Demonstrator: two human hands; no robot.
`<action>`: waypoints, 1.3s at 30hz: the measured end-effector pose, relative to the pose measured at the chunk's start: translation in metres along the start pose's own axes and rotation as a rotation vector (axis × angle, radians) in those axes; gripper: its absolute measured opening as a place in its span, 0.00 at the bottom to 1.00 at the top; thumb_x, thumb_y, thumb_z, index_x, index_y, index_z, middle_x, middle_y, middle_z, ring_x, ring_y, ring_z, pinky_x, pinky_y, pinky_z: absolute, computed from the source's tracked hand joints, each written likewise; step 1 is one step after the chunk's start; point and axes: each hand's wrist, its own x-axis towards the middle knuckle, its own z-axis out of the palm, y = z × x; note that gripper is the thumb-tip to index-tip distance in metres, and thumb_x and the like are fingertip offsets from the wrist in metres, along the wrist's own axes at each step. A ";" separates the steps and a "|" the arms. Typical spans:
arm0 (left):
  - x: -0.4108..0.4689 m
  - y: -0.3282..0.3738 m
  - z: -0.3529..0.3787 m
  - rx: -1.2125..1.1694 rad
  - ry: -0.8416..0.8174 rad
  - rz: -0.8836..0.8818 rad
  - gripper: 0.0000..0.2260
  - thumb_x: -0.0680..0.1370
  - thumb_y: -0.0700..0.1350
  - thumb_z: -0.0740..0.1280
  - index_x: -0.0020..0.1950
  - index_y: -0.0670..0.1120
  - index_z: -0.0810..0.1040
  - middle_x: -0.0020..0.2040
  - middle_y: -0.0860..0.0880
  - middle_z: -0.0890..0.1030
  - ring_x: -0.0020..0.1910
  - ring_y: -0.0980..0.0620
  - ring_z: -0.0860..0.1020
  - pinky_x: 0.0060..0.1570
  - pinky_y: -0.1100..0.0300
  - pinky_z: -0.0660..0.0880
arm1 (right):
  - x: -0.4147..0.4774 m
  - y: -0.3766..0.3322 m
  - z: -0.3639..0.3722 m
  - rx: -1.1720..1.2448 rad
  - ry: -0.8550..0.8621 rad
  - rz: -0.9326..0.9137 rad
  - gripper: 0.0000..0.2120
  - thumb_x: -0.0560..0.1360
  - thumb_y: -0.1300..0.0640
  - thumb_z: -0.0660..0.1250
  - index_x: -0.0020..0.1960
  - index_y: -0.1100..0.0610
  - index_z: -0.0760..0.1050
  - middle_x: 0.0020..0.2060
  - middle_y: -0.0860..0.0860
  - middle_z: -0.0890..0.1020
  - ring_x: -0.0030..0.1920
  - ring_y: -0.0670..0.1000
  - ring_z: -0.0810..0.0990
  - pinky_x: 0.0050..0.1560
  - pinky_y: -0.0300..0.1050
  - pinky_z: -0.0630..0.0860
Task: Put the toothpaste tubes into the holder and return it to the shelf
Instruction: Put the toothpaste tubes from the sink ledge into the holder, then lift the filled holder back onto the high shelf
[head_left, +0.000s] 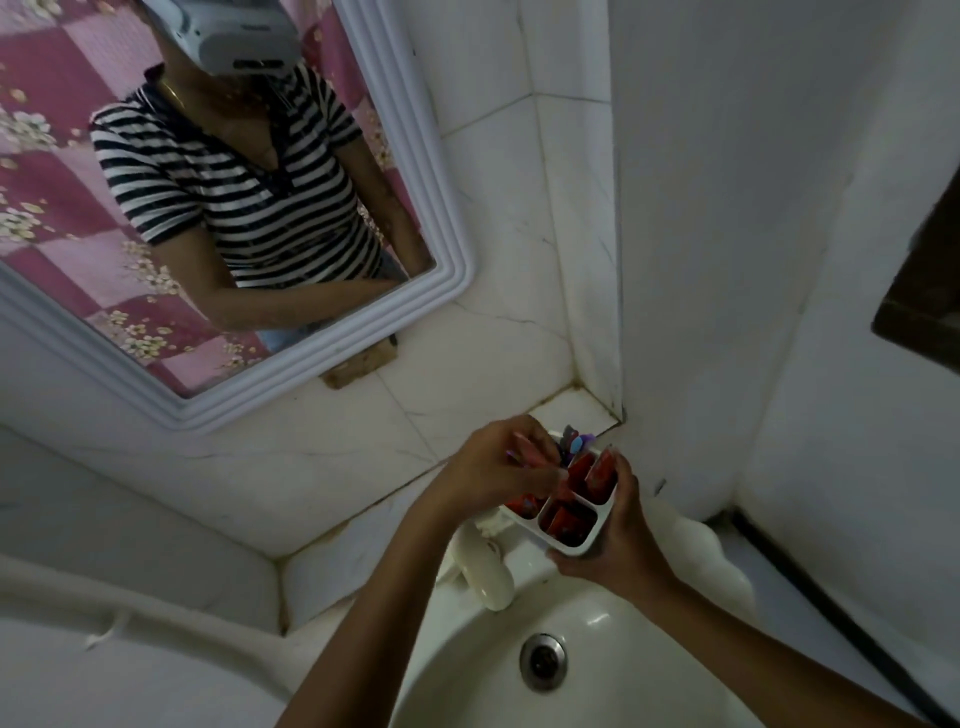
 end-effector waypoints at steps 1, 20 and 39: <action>0.002 -0.001 0.004 0.040 -0.003 -0.020 0.10 0.70 0.45 0.78 0.46 0.45 0.81 0.46 0.43 0.85 0.43 0.45 0.85 0.48 0.49 0.81 | 0.000 0.000 0.000 -0.009 0.000 -0.004 0.72 0.55 0.46 0.90 0.84 0.50 0.46 0.78 0.53 0.67 0.77 0.53 0.73 0.70 0.58 0.79; -0.016 -0.005 -0.010 0.327 0.415 0.010 0.07 0.75 0.51 0.72 0.50 0.49 0.84 0.46 0.54 0.86 0.42 0.57 0.83 0.43 0.63 0.79 | 0.014 -0.031 -0.009 0.154 0.087 0.020 0.70 0.51 0.47 0.92 0.84 0.42 0.55 0.77 0.46 0.71 0.75 0.48 0.76 0.71 0.63 0.77; -0.143 0.286 -0.216 0.357 0.762 0.697 0.30 0.75 0.58 0.68 0.75 0.61 0.64 0.73 0.57 0.71 0.71 0.57 0.71 0.61 0.58 0.76 | 0.172 -0.534 -0.159 0.479 0.339 -0.705 0.68 0.53 0.41 0.85 0.83 0.42 0.49 0.60 0.39 0.78 0.55 0.37 0.85 0.54 0.39 0.85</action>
